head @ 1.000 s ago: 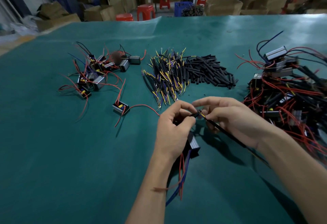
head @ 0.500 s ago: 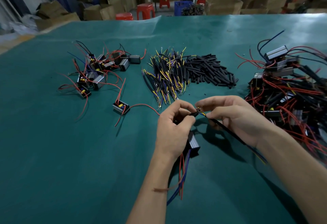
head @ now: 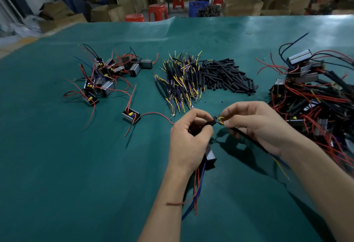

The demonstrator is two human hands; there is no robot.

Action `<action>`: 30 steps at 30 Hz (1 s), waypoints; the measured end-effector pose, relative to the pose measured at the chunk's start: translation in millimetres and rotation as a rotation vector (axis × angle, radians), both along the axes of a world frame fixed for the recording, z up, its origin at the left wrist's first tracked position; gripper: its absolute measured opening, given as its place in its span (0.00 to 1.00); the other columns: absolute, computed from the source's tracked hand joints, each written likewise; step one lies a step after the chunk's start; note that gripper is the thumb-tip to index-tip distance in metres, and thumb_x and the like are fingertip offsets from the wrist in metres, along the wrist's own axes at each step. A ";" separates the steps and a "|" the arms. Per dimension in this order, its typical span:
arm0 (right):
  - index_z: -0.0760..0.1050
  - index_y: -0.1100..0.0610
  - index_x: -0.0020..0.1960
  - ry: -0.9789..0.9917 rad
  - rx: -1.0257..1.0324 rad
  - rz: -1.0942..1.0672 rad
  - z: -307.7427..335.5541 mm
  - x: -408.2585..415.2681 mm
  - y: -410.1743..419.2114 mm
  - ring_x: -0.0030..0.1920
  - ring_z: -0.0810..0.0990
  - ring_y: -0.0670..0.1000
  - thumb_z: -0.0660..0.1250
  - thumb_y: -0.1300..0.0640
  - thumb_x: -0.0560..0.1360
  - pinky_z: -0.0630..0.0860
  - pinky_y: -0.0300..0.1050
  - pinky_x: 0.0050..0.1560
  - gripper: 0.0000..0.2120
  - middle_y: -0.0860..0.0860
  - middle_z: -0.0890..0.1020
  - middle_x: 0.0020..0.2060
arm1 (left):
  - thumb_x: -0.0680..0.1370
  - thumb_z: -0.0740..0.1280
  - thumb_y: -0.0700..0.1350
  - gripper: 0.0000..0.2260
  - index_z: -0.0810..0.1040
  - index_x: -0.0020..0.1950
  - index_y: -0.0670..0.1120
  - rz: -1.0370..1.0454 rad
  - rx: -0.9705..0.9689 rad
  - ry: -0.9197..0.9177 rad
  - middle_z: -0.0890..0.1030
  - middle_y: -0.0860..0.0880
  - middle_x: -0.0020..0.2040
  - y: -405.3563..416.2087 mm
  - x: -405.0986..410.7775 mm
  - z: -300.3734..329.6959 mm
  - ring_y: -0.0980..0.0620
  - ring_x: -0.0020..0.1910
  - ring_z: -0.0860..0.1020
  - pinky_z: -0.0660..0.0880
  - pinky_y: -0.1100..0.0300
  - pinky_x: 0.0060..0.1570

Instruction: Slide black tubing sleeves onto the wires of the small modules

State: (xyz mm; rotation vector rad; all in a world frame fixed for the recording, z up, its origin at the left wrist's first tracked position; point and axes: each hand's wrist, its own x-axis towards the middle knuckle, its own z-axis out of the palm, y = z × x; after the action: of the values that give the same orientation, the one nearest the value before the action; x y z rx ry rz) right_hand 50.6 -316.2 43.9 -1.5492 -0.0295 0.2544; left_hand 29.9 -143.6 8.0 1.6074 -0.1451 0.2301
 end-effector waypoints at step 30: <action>0.78 0.53 0.33 -0.389 -0.670 -0.070 9.4 -4.6 -5.0 0.24 0.73 0.43 0.81 0.49 0.65 0.68 0.39 0.30 0.14 0.50 0.81 0.25 | 0.66 0.76 0.37 0.11 0.81 0.43 0.49 0.125 0.452 -0.268 0.82 0.56 0.38 1.9 -8.5 2.6 0.50 0.41 0.80 0.77 0.49 0.45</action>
State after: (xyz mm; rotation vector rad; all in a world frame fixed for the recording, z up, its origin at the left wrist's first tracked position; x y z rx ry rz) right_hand 45.9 -321.2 53.4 -2.2443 -0.2132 -0.1150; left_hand 21.5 -141.8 10.6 2.0325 -0.3209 0.5402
